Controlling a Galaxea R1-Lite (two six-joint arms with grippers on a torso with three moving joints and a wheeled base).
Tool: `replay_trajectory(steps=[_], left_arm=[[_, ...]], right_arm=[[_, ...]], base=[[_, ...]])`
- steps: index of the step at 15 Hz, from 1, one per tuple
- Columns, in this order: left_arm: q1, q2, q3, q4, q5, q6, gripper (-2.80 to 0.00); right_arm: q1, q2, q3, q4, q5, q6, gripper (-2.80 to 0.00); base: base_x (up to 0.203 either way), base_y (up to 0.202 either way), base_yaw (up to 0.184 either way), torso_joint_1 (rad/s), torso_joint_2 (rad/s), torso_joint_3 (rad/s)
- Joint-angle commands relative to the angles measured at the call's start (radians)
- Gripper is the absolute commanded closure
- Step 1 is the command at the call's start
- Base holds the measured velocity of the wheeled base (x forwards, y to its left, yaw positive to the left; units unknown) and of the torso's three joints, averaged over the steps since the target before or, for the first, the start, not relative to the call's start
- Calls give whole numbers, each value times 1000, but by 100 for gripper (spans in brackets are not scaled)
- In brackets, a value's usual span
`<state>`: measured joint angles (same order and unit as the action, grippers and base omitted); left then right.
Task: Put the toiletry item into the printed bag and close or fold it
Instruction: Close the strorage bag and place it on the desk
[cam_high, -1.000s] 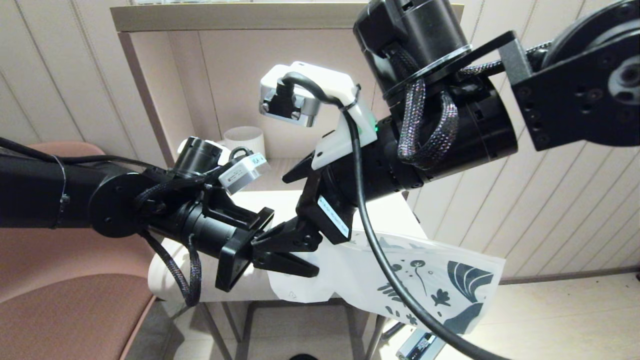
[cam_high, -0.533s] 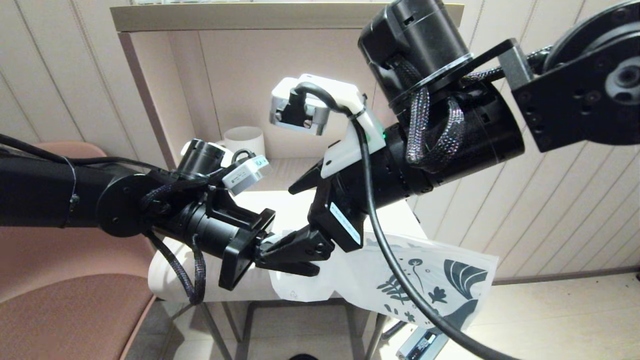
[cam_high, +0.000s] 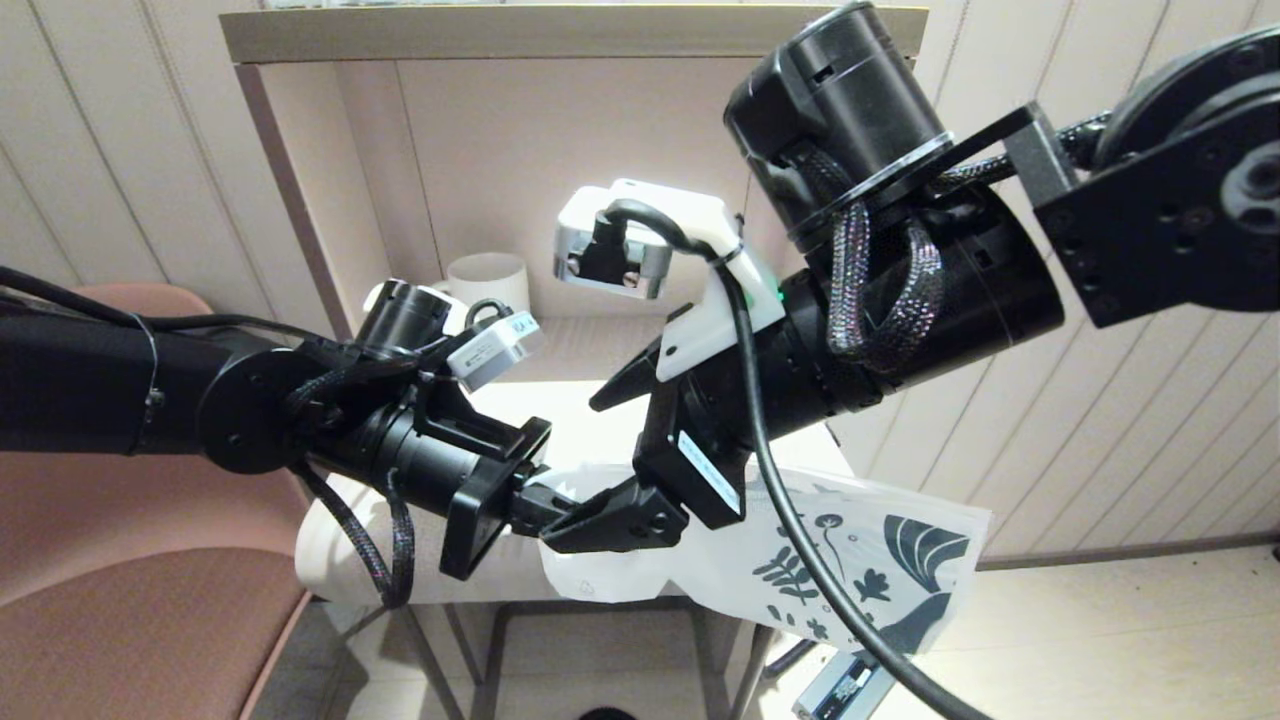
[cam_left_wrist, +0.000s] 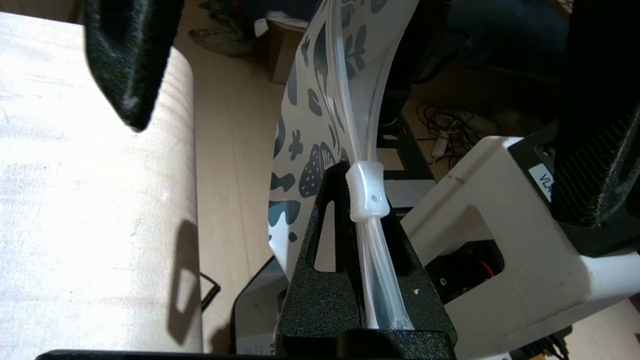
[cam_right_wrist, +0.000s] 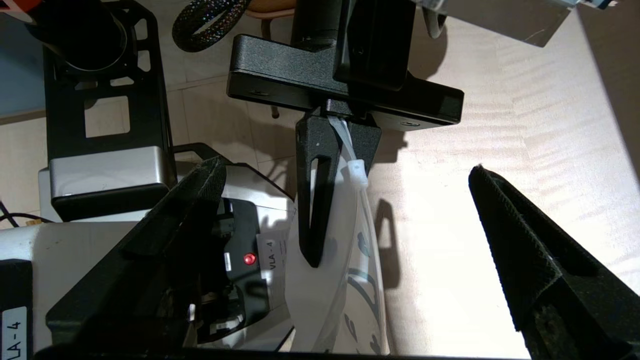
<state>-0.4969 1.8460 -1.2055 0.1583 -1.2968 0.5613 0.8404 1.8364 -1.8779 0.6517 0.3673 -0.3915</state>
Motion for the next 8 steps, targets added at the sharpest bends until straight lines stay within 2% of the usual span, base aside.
replay_trajectory(steps=[1,2,3,8], left_arm=[[0,1,0,1,-7,3,0],[0,1,0,1,-7,3,0],[0,1,0,1,-7,3,0],[0,-2,1,1,-7,3,0]], right_arm=[[-1,-2,9,2,2,-3,-280],[0,0,8,1,2,-3,-280],[0,1,8,0,2,-3,0],[2,7,6,0,11,-3,0]], base=[[0,0,0,0,0,0],[0,0,0,0,0,0],[0,0,0,0,0,0],[0,0,0,0,0,0]])
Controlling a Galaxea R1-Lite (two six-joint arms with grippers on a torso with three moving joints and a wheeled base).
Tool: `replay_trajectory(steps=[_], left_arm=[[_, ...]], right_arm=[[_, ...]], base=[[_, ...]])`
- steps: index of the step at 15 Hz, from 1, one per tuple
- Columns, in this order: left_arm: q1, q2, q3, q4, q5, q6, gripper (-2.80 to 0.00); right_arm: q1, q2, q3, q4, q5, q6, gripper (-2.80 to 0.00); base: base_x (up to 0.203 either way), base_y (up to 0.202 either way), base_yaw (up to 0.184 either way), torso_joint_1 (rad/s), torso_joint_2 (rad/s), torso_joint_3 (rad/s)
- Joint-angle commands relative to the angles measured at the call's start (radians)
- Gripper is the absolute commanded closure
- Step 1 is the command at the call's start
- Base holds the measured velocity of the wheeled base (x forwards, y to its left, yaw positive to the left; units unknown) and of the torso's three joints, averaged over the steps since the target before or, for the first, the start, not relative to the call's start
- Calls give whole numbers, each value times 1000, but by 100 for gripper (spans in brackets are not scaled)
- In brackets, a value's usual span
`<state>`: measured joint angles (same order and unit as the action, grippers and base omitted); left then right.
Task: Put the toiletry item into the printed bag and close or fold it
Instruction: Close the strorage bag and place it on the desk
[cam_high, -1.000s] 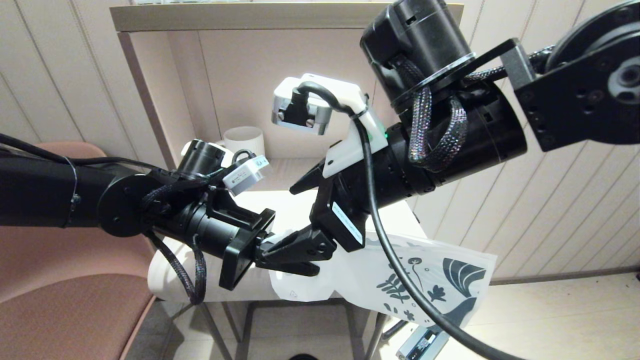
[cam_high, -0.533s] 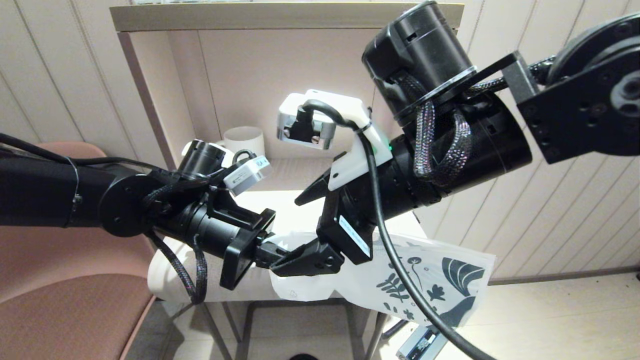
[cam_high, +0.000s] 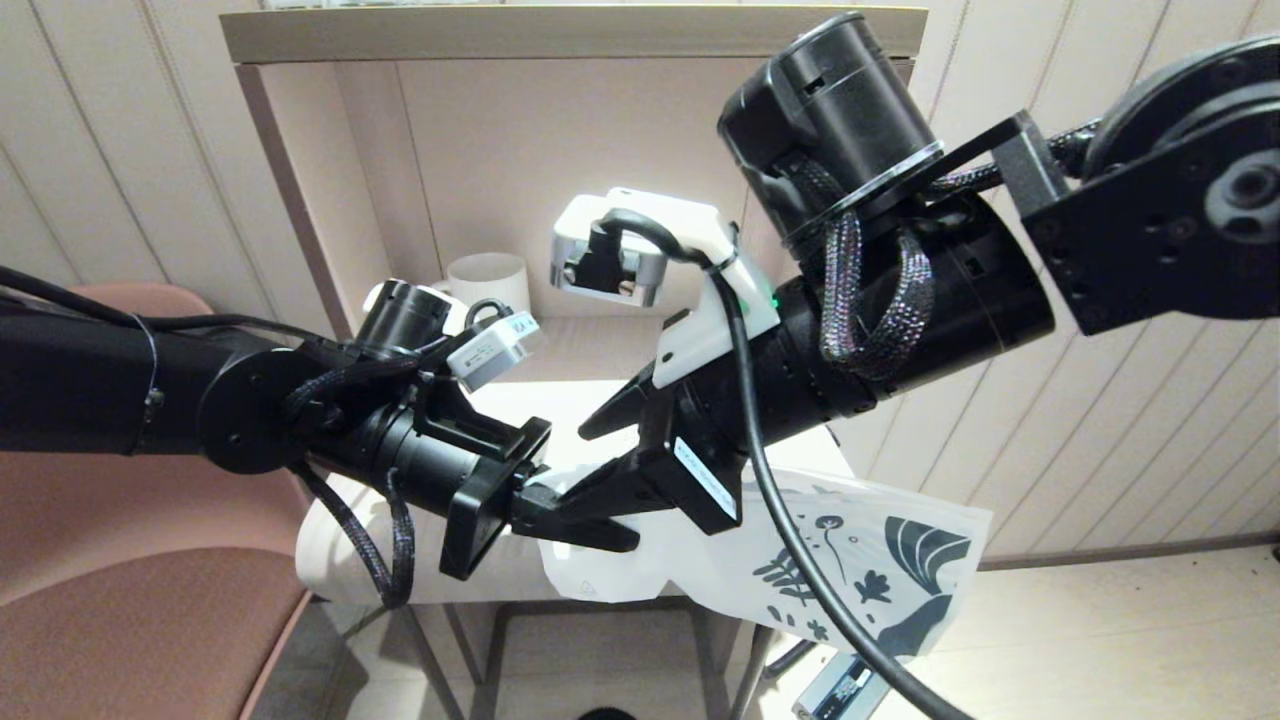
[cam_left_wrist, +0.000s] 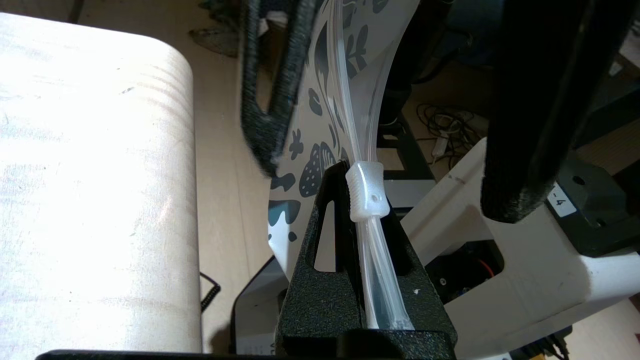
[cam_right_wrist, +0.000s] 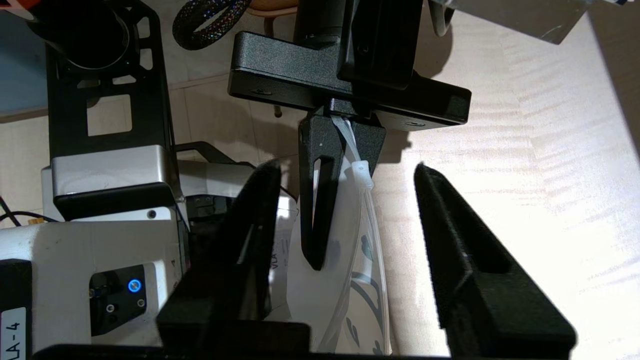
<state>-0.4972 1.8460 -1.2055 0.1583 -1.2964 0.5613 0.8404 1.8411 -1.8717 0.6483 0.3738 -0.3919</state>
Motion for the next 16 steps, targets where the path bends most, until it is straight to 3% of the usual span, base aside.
replay_trajectory(steps=[1,16], left_arm=[[0,-4,1,1,-8,3,0],[0,-11,6,1,-9,9,0]], right_arm=[[2,4,-1,4,7,-2,0],[-21,-23,29,7,16,-1,0]], base=[[0,0,0,0,0,0],[0,0,0,0,0,0]])
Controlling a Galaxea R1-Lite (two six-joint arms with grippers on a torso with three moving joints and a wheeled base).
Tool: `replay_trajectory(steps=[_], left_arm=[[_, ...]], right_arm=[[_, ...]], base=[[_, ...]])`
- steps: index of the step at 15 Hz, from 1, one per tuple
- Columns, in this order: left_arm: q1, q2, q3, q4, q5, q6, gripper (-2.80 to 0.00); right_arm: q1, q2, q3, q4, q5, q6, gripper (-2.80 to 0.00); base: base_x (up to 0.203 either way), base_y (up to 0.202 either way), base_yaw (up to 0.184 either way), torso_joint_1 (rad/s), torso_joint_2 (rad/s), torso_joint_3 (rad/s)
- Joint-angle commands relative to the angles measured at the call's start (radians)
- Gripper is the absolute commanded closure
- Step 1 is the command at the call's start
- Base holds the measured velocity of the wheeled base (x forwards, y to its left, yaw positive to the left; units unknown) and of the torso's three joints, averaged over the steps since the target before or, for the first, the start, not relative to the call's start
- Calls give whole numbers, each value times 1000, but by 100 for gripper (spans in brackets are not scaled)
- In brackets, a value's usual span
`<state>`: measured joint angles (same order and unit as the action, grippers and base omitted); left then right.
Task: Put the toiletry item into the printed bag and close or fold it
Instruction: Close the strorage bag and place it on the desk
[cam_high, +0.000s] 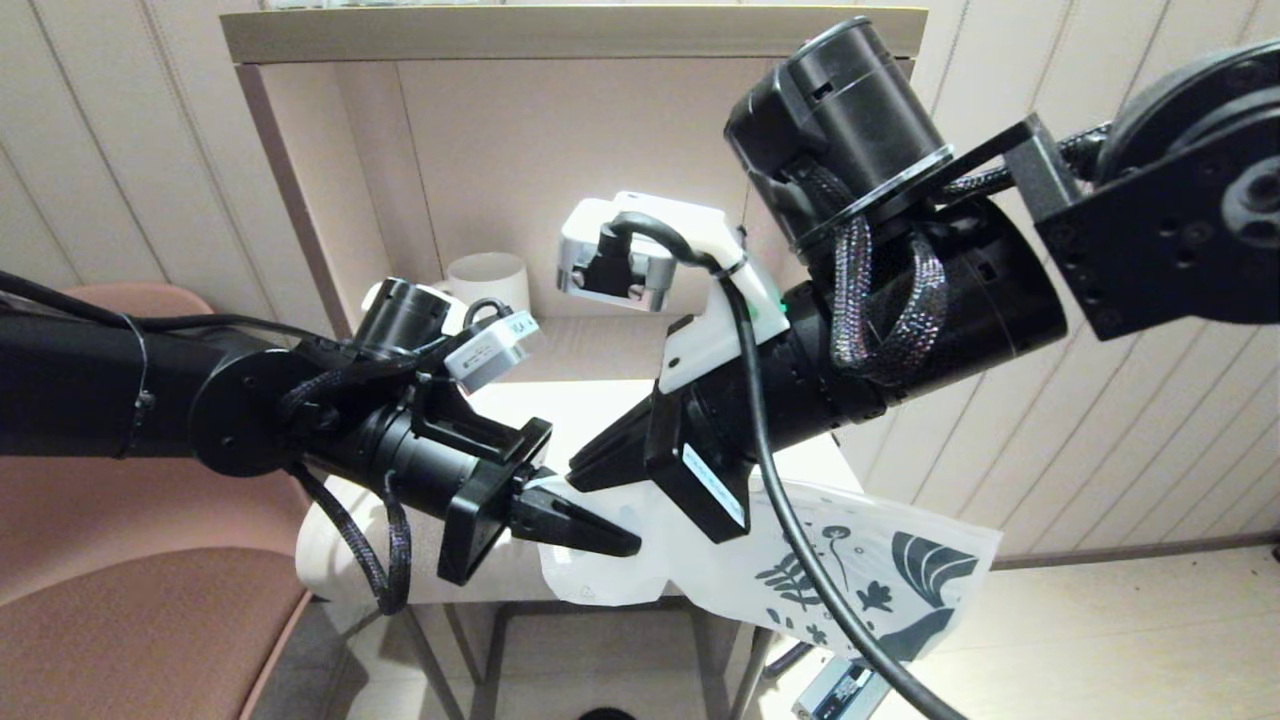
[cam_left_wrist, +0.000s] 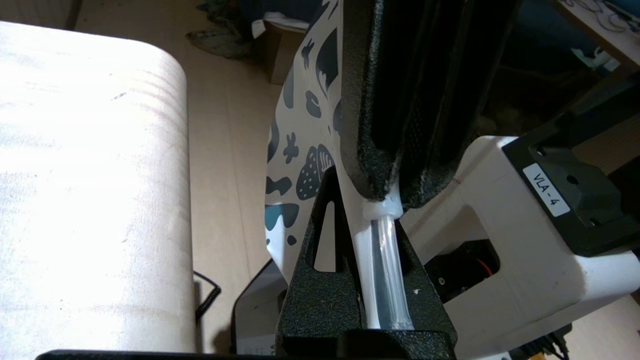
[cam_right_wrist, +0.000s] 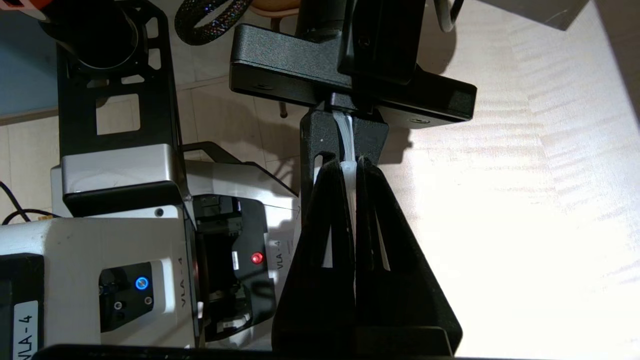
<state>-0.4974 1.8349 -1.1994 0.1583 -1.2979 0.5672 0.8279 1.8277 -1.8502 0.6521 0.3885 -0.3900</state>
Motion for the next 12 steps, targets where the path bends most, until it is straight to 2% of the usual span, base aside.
replay_trajectory(steps=[1,12], left_arm=[[0,0,0,1,-8,3,0],[0,-2,1,1,-8,3,0]], right_arm=[[-10,-20,15,3,1,-3,0],[-62,-122,130,-5,8,-4,0]], base=[[0,0,0,0,0,0],[0,0,0,0,0,0]])
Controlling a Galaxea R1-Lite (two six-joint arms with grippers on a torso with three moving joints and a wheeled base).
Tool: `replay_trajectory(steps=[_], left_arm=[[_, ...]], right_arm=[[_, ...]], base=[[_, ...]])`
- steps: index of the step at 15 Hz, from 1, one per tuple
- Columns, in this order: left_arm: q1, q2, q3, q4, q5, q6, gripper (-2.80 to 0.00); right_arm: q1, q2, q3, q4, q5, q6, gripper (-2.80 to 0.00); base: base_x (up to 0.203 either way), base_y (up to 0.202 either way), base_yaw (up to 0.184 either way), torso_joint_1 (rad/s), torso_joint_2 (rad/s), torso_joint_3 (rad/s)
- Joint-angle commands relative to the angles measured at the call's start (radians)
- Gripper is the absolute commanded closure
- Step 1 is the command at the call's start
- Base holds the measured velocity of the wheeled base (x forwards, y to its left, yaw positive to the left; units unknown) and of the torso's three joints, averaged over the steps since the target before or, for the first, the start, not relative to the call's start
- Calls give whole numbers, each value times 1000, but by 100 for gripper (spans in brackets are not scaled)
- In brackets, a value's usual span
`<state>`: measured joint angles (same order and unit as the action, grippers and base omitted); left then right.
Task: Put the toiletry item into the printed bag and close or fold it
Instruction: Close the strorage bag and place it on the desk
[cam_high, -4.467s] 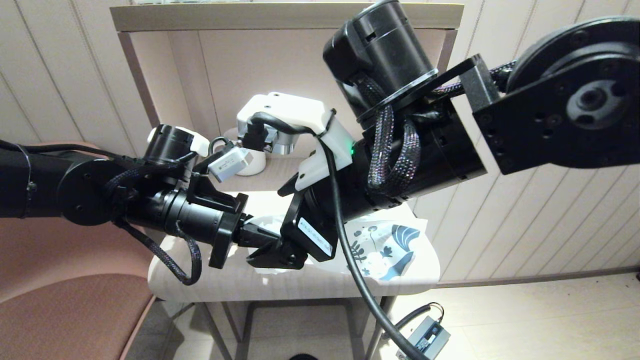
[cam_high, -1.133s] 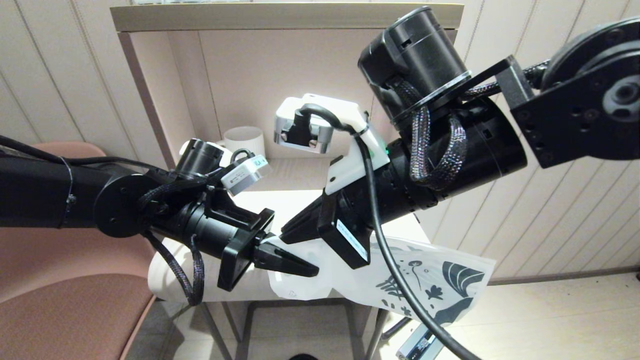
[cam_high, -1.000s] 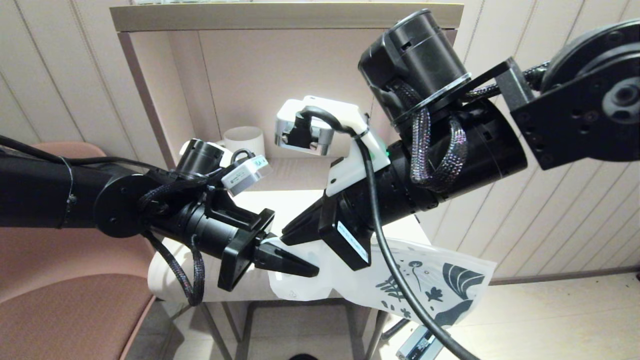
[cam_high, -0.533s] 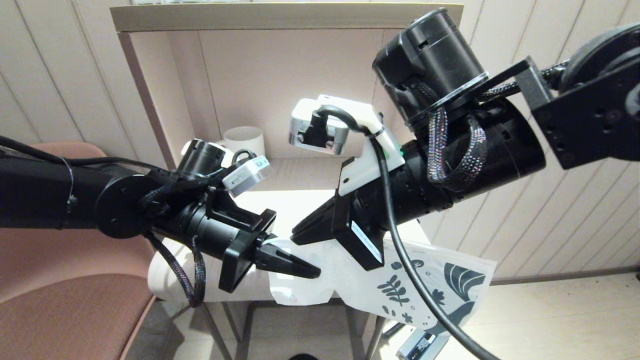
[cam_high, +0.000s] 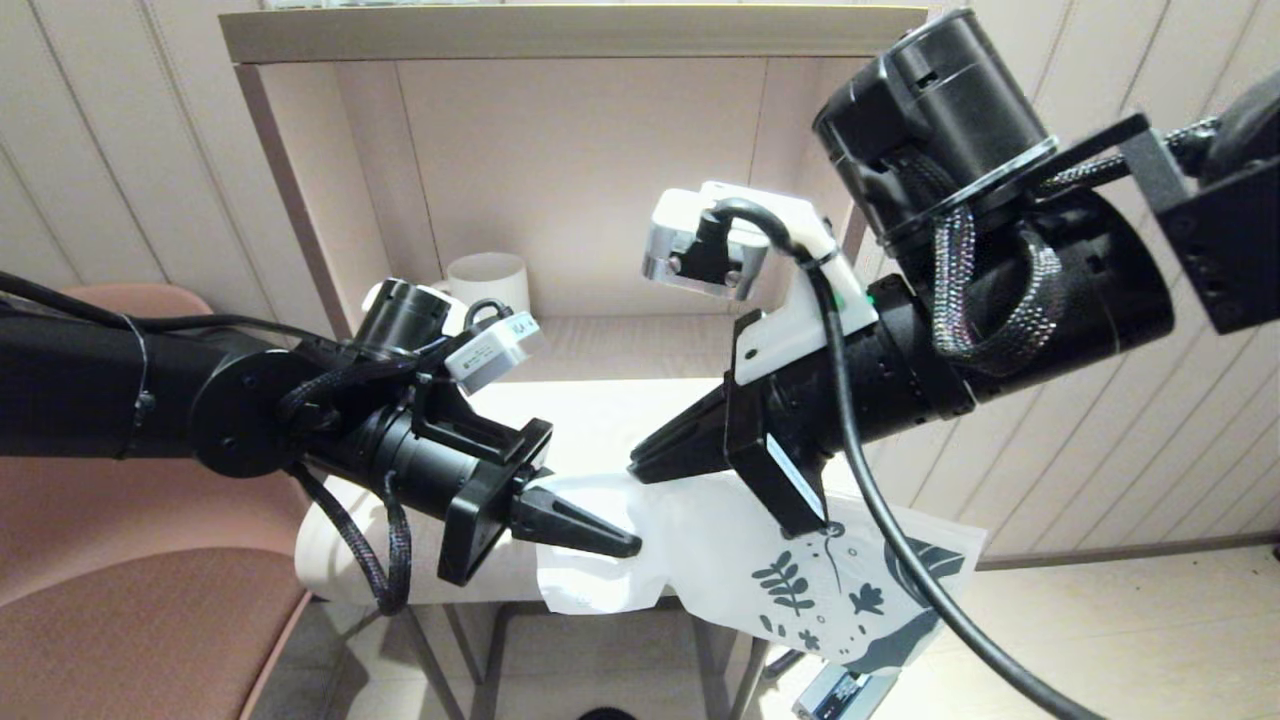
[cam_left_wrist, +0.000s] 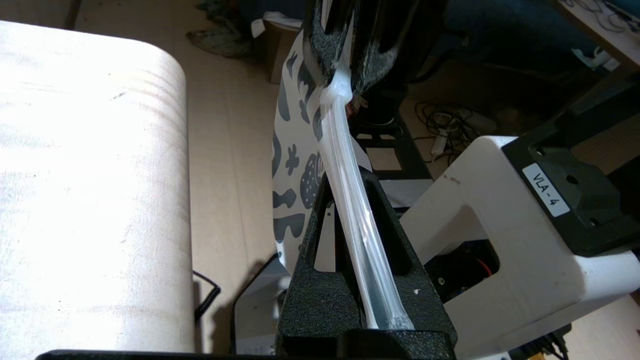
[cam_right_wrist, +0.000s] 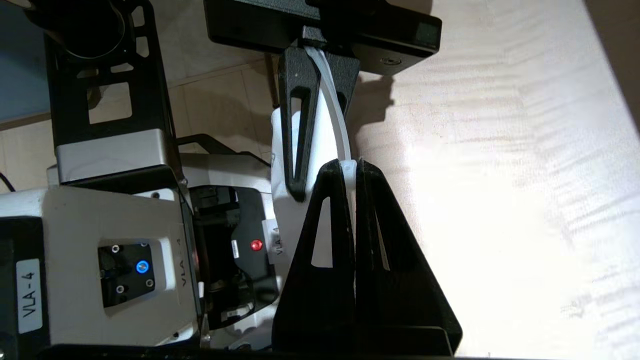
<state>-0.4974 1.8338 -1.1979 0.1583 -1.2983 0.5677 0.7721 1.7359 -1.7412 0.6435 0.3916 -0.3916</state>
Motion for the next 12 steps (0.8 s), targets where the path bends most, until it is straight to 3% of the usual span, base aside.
replay_trajectory(steps=[1,12], left_arm=[[0,-2,0,1,-7,3,0],[0,-2,0,1,-7,3,0]], right_arm=[[-20,-40,37,4,13,-3,0],[-120,-166,189,1,44,0,0]], base=[[0,0,0,0,0,0],[0,0,0,0,0,0]])
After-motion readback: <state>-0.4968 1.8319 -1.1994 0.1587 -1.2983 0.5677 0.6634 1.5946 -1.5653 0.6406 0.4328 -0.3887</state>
